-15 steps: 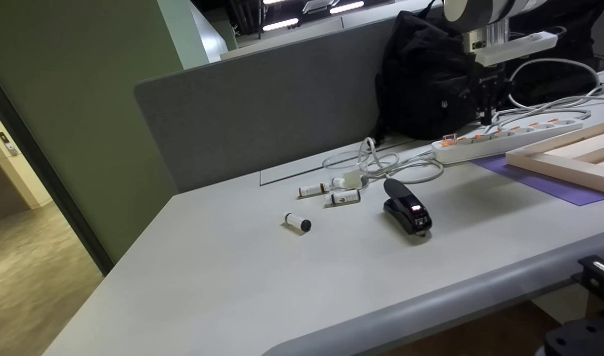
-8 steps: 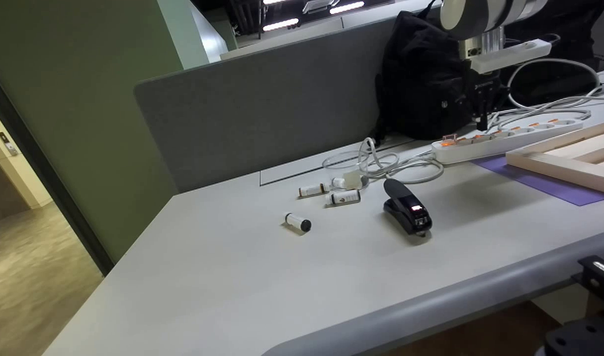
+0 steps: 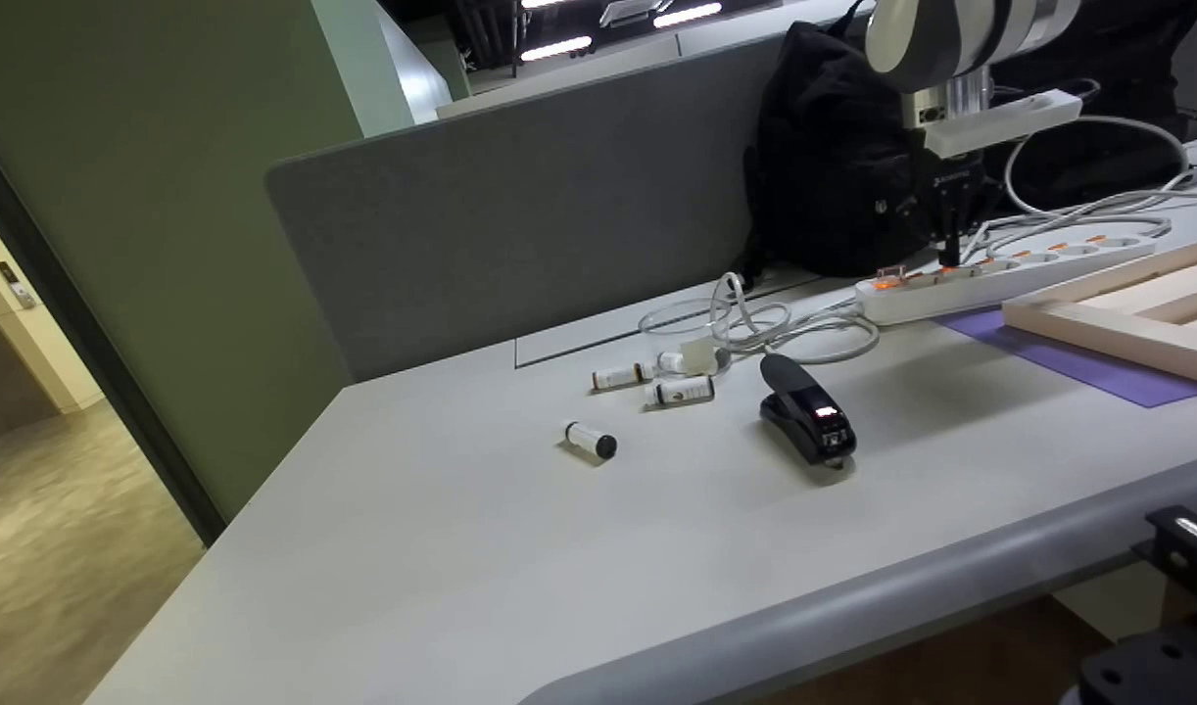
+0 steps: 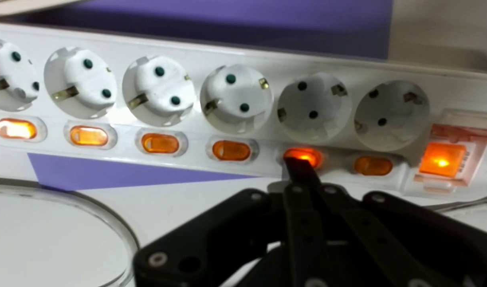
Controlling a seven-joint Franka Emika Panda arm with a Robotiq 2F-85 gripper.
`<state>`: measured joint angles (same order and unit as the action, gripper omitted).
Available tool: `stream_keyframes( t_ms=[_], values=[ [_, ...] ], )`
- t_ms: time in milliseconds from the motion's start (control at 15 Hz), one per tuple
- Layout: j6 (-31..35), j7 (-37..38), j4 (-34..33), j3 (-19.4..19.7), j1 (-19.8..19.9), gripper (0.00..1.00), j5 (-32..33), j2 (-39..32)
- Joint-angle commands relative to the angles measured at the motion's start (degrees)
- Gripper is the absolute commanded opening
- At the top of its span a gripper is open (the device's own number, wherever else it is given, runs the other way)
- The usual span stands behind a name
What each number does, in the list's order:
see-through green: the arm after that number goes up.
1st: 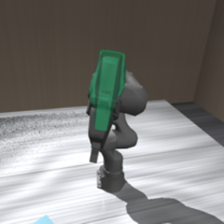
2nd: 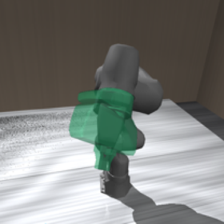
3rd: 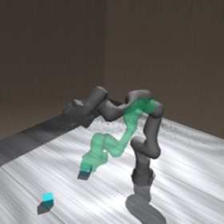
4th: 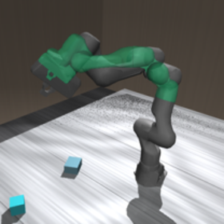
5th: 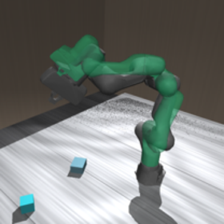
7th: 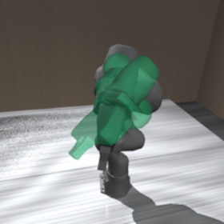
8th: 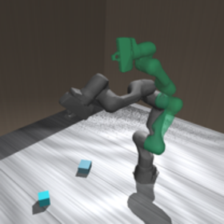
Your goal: Switch off the third switch from the left as well as the main switch
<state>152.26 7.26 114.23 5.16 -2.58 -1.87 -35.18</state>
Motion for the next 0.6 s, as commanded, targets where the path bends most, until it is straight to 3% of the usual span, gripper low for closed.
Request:
stream_keyframes(
  t_ms=[0,533],
  values=[
    [0.12,3.18,-1.45,0.51,-1.42,0.0,1.09,-1.35],
    [0.12,4.67,-1.54,1.42,-3.45,0.0,2.35,-1.98]
  ],
)
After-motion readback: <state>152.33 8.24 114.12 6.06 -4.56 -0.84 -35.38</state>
